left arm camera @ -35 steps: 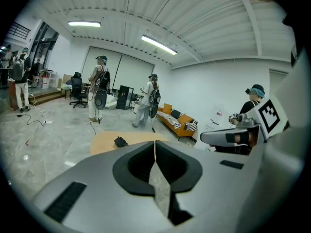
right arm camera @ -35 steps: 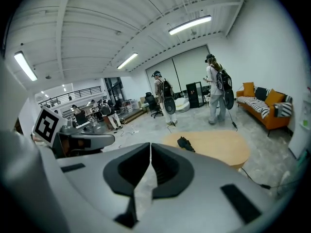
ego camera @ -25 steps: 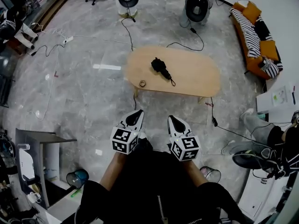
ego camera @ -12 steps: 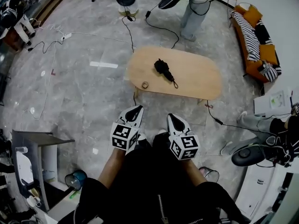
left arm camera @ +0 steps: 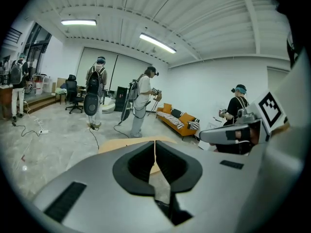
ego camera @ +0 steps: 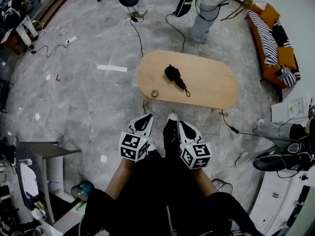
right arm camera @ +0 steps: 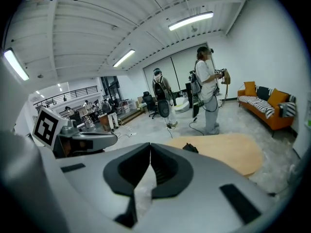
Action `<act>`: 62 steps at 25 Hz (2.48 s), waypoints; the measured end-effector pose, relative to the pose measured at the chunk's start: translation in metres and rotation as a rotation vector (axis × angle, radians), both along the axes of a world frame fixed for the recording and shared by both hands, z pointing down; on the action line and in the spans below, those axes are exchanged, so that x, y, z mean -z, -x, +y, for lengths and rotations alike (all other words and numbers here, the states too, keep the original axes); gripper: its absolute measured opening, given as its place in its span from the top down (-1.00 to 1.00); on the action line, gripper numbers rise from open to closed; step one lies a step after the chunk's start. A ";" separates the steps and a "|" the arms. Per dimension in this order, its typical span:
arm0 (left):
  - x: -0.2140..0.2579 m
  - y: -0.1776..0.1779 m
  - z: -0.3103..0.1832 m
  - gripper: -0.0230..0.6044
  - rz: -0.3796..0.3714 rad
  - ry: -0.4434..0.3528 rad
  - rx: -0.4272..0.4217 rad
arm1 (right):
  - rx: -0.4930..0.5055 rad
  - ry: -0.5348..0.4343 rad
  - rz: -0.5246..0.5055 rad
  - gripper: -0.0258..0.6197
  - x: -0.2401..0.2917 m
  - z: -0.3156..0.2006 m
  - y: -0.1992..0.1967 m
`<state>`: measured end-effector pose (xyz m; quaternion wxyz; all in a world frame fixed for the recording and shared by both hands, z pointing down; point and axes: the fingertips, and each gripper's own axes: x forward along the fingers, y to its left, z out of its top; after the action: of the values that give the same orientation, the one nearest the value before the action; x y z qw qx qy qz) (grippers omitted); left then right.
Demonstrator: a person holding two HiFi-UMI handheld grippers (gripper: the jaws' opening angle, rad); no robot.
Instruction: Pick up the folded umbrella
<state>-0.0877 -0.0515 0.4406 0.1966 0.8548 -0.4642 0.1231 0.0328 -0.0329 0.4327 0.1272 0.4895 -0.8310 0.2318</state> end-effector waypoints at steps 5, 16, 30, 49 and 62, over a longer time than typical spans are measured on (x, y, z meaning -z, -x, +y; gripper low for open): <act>0.000 -0.005 -0.035 0.87 -0.005 0.008 0.006 | 0.017 -0.007 -0.012 0.88 0.000 -0.039 0.000; -0.009 -0.032 -0.131 0.87 -0.056 0.050 -0.005 | 0.051 0.031 -0.037 0.88 -0.012 -0.147 -0.018; -0.018 -0.063 -0.235 0.87 -0.063 0.102 0.115 | 0.254 0.048 -0.059 0.88 -0.014 -0.260 -0.038; -0.044 -0.072 -0.275 0.87 -0.094 0.155 0.117 | 0.359 0.120 0.019 0.40 -0.066 -0.314 -0.027; -0.091 -0.056 -0.289 0.87 -0.090 0.220 0.127 | 0.406 0.161 0.110 0.14 -0.137 -0.335 -0.011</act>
<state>-0.0314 -0.3406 0.5312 0.2756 0.7905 -0.5095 0.1990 0.0436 -0.3676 0.5698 0.2551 0.3126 -0.8830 0.2399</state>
